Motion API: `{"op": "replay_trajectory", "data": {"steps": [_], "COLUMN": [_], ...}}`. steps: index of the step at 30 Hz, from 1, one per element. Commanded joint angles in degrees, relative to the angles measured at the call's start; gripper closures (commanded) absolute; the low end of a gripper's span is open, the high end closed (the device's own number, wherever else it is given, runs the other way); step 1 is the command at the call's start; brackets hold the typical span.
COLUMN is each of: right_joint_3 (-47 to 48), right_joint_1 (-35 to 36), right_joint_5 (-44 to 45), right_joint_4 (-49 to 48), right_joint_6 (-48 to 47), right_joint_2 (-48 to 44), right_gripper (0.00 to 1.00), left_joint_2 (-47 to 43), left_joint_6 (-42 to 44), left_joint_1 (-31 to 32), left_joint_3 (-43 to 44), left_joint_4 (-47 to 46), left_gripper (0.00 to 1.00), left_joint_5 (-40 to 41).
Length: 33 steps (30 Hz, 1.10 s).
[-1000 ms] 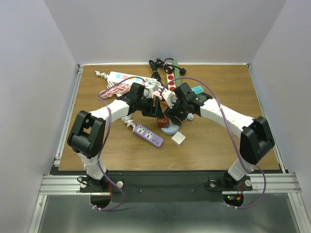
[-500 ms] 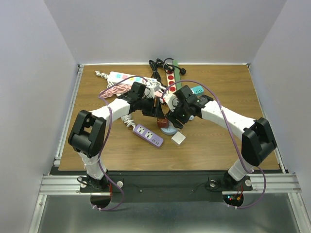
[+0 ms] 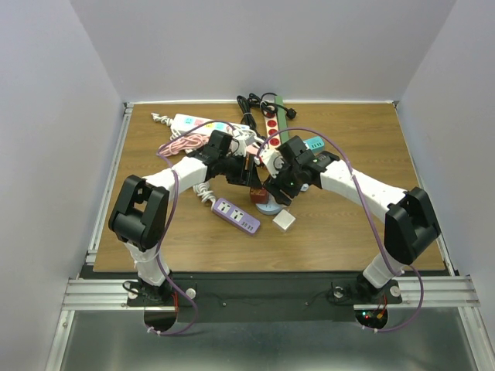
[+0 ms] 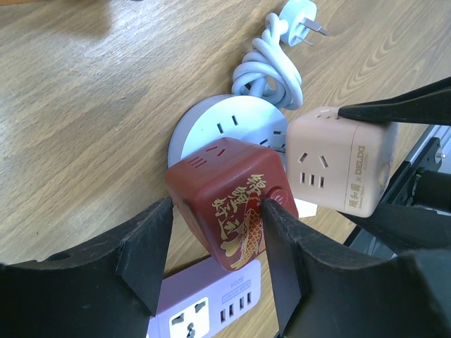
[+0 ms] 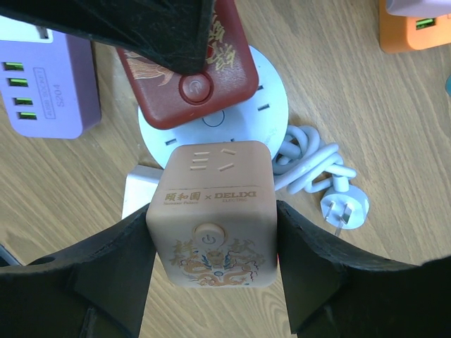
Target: Insert the plug
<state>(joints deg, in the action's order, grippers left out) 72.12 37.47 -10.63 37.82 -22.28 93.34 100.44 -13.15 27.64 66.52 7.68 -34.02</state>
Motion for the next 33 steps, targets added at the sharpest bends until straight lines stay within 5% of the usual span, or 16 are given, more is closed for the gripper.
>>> {"op": "replay_trajectory", "data": {"steps": [1,33], "right_joint_3": [-0.75,-3.39], "right_joint_1": [-0.3,-1.44], "right_joint_5": [-2.11,7.21], "right_joint_4": [-0.91,-2.14], "right_joint_6": [-0.22,-1.71], "right_joint_2": [-1.05,-2.29], "right_gripper": [1.0,1.0], "left_joint_2": [-0.16,0.72], "left_joint_6": [2.69,3.57], "left_joint_1": [0.05,2.16], "left_joint_3": [1.42,2.03], "left_joint_4": [2.34,2.69], "left_gripper": [0.37,0.38], "left_joint_5": [2.21,2.12]}}
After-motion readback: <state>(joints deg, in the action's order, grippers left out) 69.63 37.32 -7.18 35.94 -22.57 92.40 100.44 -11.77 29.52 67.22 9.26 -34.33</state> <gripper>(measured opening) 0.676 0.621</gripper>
